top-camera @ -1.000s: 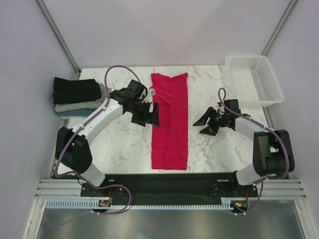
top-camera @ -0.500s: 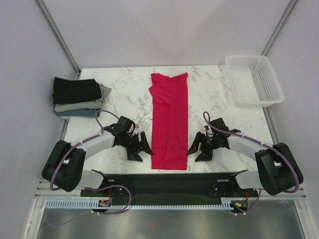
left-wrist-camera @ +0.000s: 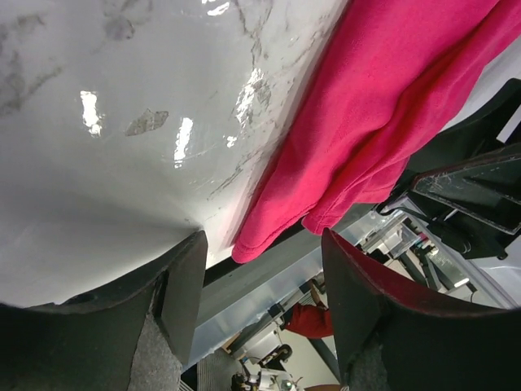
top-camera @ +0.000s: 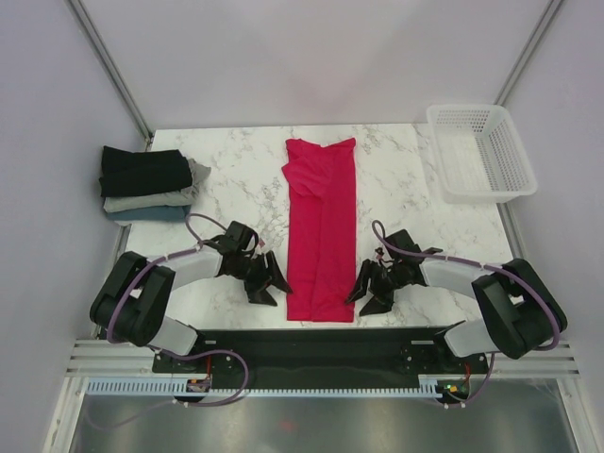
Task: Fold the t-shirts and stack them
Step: Fold the tshirt
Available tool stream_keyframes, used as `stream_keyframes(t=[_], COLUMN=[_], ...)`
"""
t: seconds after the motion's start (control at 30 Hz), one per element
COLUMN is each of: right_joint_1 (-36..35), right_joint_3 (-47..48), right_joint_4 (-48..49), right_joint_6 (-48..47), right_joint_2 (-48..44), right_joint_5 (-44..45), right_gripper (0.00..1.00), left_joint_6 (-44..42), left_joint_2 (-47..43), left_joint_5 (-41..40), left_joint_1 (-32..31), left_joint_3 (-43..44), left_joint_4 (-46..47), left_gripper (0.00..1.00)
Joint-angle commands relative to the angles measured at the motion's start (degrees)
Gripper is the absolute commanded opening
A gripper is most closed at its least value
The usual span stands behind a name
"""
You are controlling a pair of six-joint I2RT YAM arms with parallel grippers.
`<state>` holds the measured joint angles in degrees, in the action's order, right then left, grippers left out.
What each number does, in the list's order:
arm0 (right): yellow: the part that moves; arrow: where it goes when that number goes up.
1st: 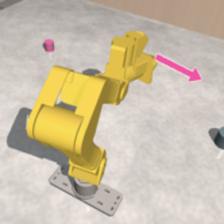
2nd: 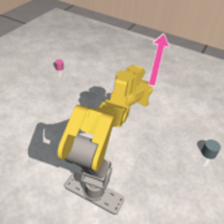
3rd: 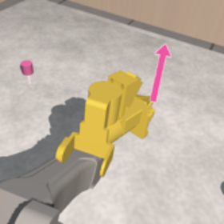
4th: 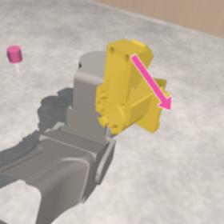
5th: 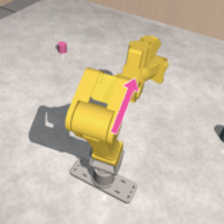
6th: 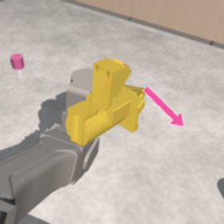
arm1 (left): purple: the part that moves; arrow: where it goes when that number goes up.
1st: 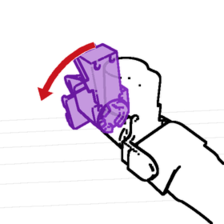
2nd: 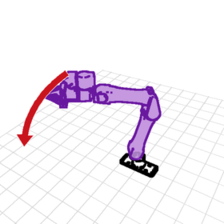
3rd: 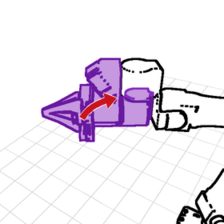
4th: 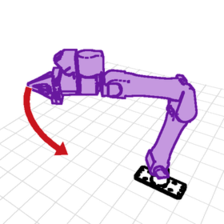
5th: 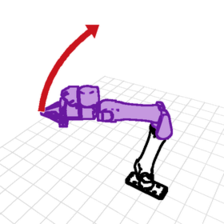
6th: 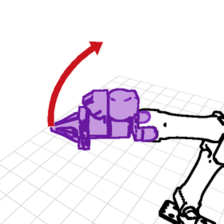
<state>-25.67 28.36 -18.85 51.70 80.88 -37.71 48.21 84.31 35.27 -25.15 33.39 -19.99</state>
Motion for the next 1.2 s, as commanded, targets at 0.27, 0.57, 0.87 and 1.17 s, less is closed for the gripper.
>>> stream_keyframes(t=[0.27, 0.57, 0.87, 1.17], right_joint_1=[-2.5, -2.7, -2.8, -3.4], right_joint_3=[-1.7, -2.0, -2.3, -2.1], right_joint_4=[2.1, 7.0, 7.8, 8.0], right_joint_6=[1.6, 2.2, 1.6, 0.9], right_joint_2=[1.1, 2.7, 3.1, 3.1], right_joint_5=[1.4, 1.4, 1.9, 2.0], right_gripper=[0.55, 0.50, 0.46, 0.41], left_joint_6=[2.5, 3.2, 3.9, 5.1], left_joint_2=[-0.9, 1.0, 2.6, 2.6], left_joint_5=[2.0, 2.5, 3.3, 2.4], left_joint_1=[-1.9, -4.1, -4.4, -5.1], left_joint_3=[-1.1, -2.5, -3.5, -4.1], left_joint_4=[0.7, 3.4, 6.5, 7.7], left_gripper=[0.64, 0.47, 0.40, 0.02])
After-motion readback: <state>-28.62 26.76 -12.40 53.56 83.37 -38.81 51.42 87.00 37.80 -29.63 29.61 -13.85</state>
